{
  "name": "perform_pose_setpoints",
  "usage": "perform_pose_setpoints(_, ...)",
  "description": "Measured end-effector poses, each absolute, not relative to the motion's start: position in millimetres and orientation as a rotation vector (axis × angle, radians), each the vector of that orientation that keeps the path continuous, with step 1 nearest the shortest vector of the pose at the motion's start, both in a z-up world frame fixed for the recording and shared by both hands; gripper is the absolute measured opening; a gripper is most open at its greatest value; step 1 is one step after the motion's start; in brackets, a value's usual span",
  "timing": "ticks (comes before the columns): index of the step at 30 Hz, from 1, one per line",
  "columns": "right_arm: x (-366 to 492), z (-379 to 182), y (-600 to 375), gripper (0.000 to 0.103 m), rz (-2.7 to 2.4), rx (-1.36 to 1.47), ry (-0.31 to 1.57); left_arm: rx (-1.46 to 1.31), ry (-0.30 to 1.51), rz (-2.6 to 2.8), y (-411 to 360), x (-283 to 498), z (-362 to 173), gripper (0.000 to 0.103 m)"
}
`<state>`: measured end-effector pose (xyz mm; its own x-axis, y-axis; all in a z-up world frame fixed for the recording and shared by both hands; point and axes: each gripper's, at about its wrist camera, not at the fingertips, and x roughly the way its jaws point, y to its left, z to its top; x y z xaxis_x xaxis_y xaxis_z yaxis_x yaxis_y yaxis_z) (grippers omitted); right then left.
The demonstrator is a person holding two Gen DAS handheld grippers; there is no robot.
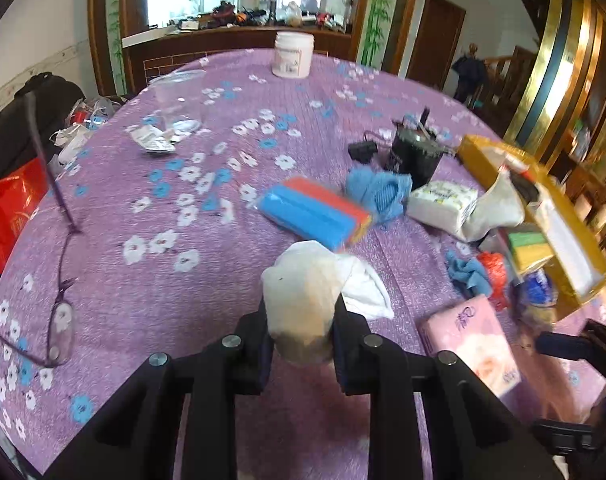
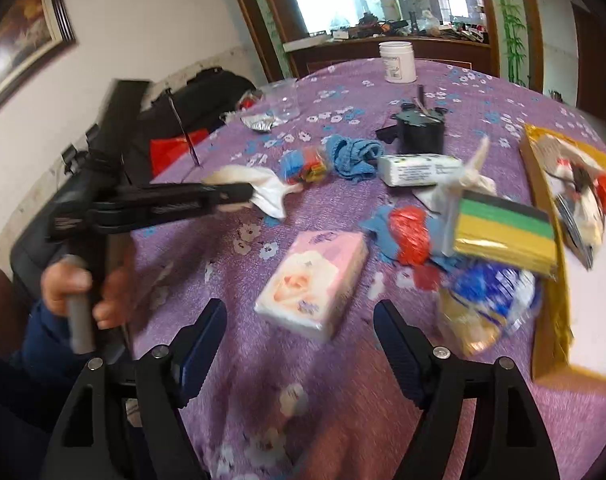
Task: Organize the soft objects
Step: 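Grasp the white cloth with the left gripper while the right gripper grasps the pink tissue pack, then carry the white cloth and pink tissue pack over the yellow tray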
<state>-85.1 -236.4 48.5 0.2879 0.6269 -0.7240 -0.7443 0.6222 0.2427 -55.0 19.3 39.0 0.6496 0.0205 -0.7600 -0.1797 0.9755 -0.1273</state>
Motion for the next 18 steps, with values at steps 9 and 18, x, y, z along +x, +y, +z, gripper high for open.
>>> perform_pose_setpoints(9,-73,22,-193,0.069,0.768,-0.284,0.947,-0.23,0.818,0.096,22,-64,44,0.023)
perform_pose_setpoints(18,-77,37,-236,0.06,0.786,-0.116,0.889,-0.226,0.804,0.03,3,-64,40,0.023)
